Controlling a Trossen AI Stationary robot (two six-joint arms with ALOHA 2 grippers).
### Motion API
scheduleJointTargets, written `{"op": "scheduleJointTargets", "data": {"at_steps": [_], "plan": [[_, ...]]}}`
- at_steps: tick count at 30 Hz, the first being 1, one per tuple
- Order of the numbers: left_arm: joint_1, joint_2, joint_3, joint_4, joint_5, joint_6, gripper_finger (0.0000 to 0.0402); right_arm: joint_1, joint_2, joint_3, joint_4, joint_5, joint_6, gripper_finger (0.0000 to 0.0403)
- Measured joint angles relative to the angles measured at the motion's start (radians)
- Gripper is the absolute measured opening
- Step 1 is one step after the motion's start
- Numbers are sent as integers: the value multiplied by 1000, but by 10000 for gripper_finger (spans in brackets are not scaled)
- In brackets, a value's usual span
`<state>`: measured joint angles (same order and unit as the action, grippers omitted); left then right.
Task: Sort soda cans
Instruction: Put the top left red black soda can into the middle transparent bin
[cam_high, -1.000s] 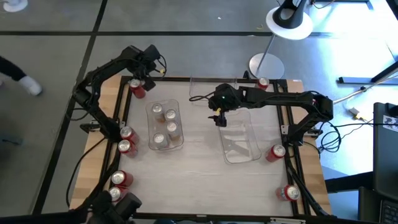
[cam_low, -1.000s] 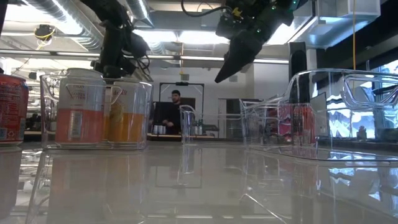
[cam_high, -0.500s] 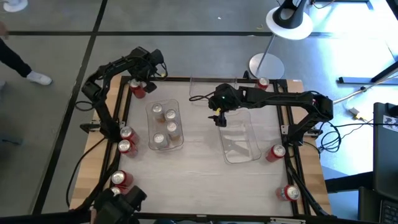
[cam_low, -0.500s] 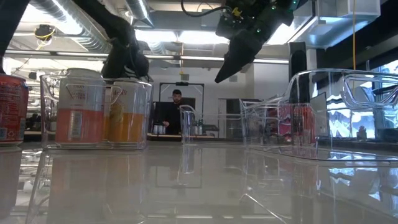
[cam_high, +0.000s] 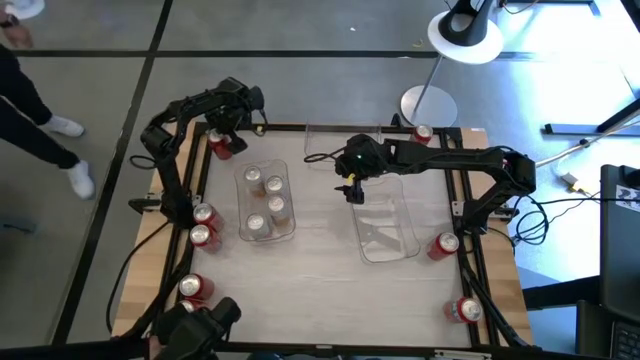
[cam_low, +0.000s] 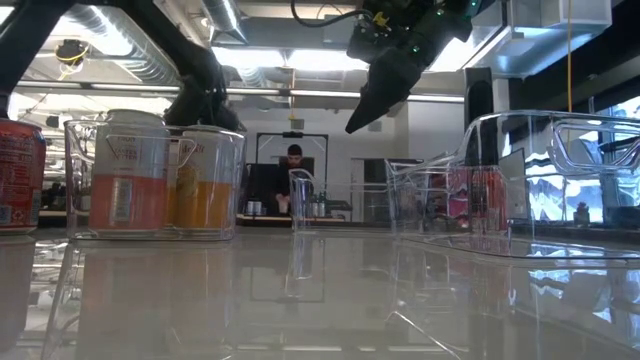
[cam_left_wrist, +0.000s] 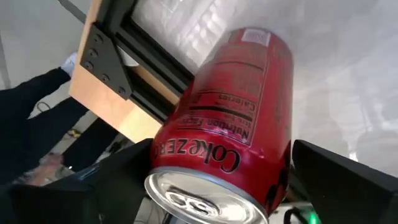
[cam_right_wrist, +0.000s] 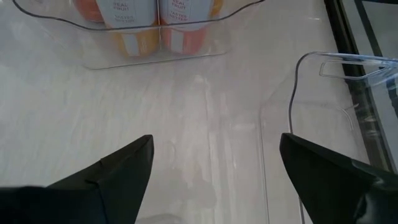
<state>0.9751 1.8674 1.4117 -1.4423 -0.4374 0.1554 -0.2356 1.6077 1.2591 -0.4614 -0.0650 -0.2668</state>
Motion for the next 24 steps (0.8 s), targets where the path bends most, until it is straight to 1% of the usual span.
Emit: {"op": "scheduleJointTargets", "data": {"at_steps": [5, 10, 12, 19, 24], "plan": [[0, 10, 0, -14, -16, 31, 348, 0, 0, 0, 2, 0, 6, 347], [-1, 9, 1, -22, -21, 37, 308, 0, 0, 0, 3, 0, 8, 347], [-3, 4, 1, -19, -22, 34, 303, 0, 0, 0, 3, 11, 8, 347], [-46, -53, 34, -20, -34, 37, 303, -1, 0, 0, -15, 190, 8, 347], [-100, -122, 99, -48, -44, 30, 303, -1, 0, 7, -12, 264, 1, 347]]}}
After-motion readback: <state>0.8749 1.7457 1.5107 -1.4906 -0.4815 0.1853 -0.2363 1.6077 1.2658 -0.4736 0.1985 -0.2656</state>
